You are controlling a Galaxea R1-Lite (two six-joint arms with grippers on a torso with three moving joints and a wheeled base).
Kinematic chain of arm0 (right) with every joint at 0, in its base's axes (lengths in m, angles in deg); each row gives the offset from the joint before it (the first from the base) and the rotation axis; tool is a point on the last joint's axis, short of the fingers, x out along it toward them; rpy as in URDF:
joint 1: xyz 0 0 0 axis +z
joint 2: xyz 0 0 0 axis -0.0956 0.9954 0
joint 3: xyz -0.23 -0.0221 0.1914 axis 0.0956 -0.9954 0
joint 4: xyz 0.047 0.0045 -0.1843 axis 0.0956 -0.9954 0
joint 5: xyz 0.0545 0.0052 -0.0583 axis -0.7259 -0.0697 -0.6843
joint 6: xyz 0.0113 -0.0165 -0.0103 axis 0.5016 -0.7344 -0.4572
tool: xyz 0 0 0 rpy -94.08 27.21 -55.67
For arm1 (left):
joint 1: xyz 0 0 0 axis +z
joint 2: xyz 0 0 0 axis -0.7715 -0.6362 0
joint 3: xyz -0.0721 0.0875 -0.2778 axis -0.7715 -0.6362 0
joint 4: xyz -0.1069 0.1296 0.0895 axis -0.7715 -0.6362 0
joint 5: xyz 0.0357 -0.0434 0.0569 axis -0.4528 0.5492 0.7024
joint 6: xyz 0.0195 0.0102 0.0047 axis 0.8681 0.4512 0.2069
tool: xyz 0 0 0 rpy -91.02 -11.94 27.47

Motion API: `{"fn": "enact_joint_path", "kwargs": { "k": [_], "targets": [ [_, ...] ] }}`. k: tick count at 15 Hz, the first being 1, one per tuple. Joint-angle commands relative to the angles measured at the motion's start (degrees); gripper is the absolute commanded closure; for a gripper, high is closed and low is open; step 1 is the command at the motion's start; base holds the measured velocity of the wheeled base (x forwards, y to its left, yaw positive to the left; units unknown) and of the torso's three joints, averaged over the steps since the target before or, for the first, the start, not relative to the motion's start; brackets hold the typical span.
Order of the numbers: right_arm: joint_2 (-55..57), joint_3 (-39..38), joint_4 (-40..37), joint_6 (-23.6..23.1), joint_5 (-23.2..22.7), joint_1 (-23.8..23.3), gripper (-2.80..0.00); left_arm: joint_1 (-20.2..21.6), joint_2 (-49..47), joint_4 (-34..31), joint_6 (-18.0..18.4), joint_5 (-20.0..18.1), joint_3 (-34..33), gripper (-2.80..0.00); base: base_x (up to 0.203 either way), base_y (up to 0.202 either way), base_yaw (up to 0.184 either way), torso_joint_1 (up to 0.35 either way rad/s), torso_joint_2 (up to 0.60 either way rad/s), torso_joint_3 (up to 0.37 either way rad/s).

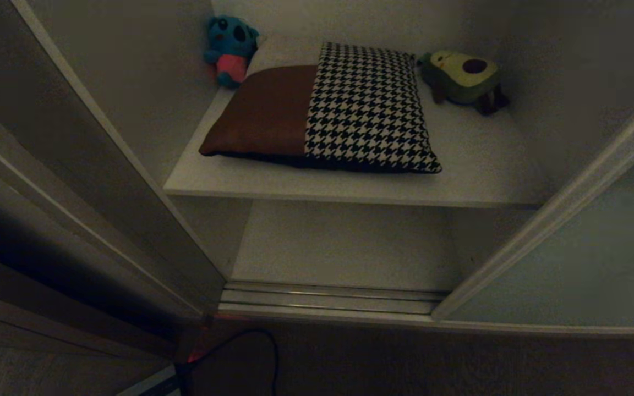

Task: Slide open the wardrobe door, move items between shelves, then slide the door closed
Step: Close the door

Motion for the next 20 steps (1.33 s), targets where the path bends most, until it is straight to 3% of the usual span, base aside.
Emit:
{"fn": "enact_joint_path", "kwargs": {
  "k": [1, 6, 11, 15, 20],
  "targets": [
    [-0.3, 0.0, -0.3, -0.1, 0.2, 4.8, 0.0, 0.0, 0.0, -0.1, 0.0, 0.0, 0.0, 0.0, 0.0, 0.0, 0.0, 0.0, 0.0, 0.0],
    [-0.1, 0.3, 0.4, -0.3, 1.0, 15.3, 0.0, 0.0, 0.0, -0.1, 0.0, 0.0, 0.0, 0.0, 0.0, 0.0, 0.0, 0.0, 0.0, 0.0],
    [-1.3, -0.4, 0.2, -3.2, 1.2, 16.6, 0.0, 0.0, 0.0, -0.1, 0.0, 0.0, 0.0, 0.0, 0.0, 0.0, 0.0, 0.0, 0.0, 0.0],
    [0.9, 0.9, 0.5, -3.1, 1.6, 23.3, 0.0, 0.0, 0.0, -0.1, 0.0, 0.0, 0.0, 0.0, 0.0, 0.0, 0.0, 0.0, 0.0, 0.0],
    [4.3, 2.3, 3.2, -2.9, 1.8, 23.9, 0.0, 0.0, 0.0, -0.1, 0.0, 0.0, 0.0, 0.0, 0.0, 0.0, 0.0, 0.0, 0.0, 0.0]
  ]
}}
